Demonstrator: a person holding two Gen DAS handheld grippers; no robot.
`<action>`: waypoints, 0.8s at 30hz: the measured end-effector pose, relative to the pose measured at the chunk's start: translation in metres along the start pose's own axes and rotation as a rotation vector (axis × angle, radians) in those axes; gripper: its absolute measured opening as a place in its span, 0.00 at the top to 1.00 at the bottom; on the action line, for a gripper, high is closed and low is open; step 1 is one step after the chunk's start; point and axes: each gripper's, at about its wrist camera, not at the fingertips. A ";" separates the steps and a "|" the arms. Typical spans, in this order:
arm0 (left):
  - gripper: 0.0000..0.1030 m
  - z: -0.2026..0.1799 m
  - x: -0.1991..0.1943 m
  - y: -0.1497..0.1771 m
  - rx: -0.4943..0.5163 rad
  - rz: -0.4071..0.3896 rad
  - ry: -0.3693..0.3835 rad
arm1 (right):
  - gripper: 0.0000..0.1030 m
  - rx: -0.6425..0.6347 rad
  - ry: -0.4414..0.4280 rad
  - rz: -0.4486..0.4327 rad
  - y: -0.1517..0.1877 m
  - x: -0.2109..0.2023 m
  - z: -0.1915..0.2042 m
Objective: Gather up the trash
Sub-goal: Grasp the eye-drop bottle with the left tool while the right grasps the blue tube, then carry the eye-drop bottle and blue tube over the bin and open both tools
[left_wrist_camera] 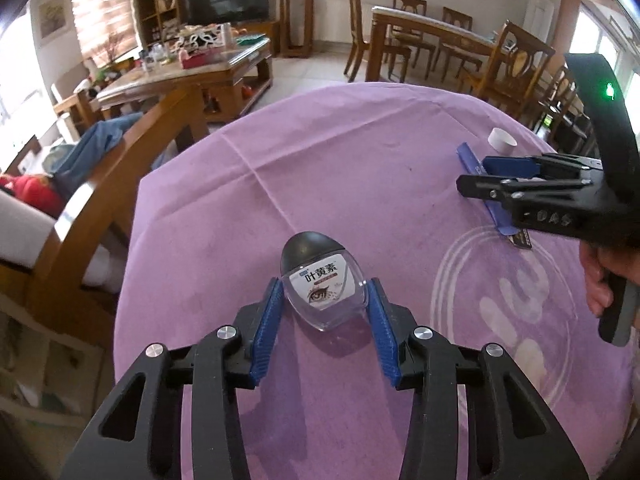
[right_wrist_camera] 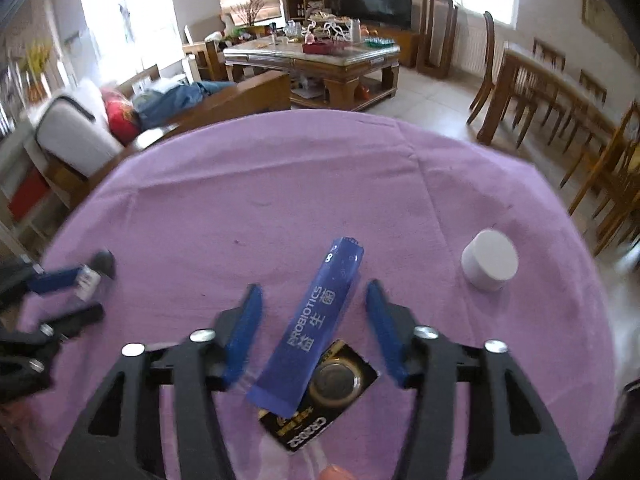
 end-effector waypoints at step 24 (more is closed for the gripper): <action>0.59 -0.137 -0.072 -0.003 0.144 -0.240 0.316 | 0.90 0.339 -0.003 -0.316 0.098 -0.185 -0.143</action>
Point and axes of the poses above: each gripper's, at about its wrist camera, not at the fingertips, and x roughly the way its jaws point, z to its left, y to its underside, and after that the axes turned 4 degrees about y, right-handed
